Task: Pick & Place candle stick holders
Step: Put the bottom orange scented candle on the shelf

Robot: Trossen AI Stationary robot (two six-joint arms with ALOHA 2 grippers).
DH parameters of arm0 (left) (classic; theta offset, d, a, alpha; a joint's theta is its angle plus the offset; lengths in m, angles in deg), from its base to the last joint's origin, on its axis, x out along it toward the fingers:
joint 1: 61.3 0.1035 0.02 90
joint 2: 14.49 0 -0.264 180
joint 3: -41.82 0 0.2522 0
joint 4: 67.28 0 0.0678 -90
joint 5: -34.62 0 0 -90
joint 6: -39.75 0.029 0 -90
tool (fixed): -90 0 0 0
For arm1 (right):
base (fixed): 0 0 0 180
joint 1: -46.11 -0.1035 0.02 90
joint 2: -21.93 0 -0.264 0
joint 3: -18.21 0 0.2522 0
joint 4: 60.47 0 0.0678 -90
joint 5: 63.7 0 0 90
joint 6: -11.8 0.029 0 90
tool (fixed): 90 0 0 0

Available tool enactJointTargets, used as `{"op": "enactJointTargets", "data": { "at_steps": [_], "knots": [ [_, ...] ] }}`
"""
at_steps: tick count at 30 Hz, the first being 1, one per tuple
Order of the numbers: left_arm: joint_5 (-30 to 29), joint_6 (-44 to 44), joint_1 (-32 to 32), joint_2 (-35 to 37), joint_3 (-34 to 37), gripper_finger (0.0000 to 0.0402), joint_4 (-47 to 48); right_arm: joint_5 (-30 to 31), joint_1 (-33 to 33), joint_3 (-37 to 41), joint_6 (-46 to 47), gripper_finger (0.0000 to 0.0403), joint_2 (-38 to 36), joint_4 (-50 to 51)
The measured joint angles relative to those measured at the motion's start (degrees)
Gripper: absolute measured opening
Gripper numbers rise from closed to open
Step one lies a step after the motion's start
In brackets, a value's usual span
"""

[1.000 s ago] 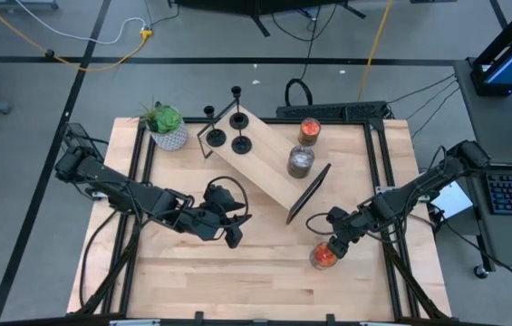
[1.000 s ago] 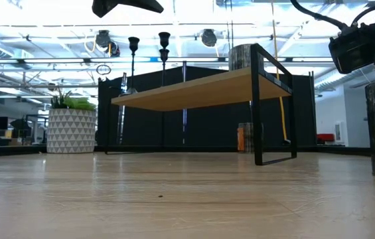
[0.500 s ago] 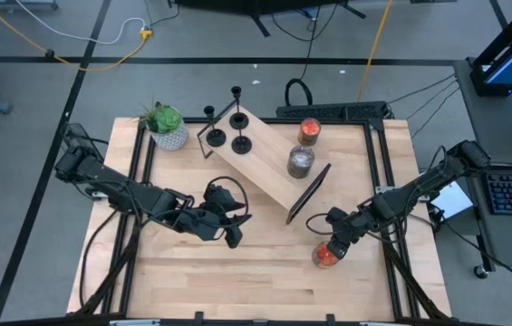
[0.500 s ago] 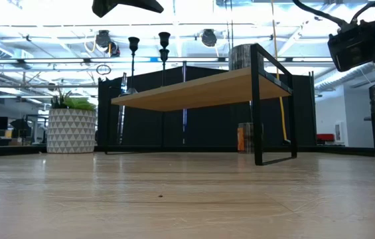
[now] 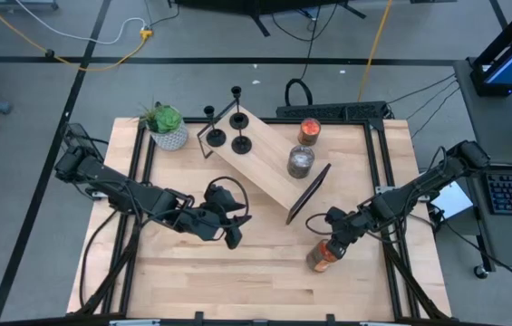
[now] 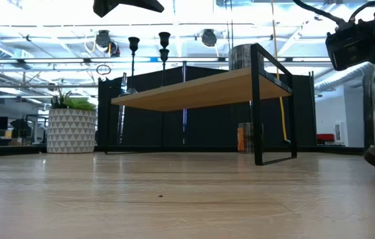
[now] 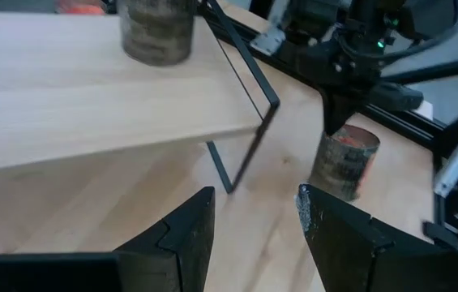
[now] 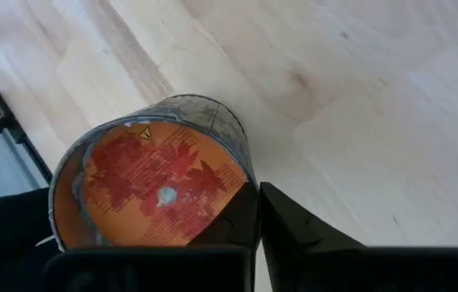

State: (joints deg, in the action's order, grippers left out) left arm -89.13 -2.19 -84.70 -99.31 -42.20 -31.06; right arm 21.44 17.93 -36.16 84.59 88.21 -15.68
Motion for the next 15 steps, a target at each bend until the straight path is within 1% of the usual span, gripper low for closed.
{"op": "enactJointTargets", "data": {
  "at_steps": [4, 7, 15],
  "knots": [
    [3.53, 0.00, 0.27, 0.00, 0.00, 0.0184, 0.02, 0.69, 0.08, -1.90, -2.20, 0.0001, 0.02, -2.35],
    [5.09, 0.12, 0.53, 0.00, 0.00, 0.0184, 0.02, 1.81, 0.40, -4.91, -4.37, 0.0001, -0.02, -3.15],
    [5.24, 1.23, 0.61, 0.00, 0.00, 0.0184, 0.37, 7.28, 2.70, -17.63, -13.60, 0.0001, 0.00, -2.47]
  ]
}}
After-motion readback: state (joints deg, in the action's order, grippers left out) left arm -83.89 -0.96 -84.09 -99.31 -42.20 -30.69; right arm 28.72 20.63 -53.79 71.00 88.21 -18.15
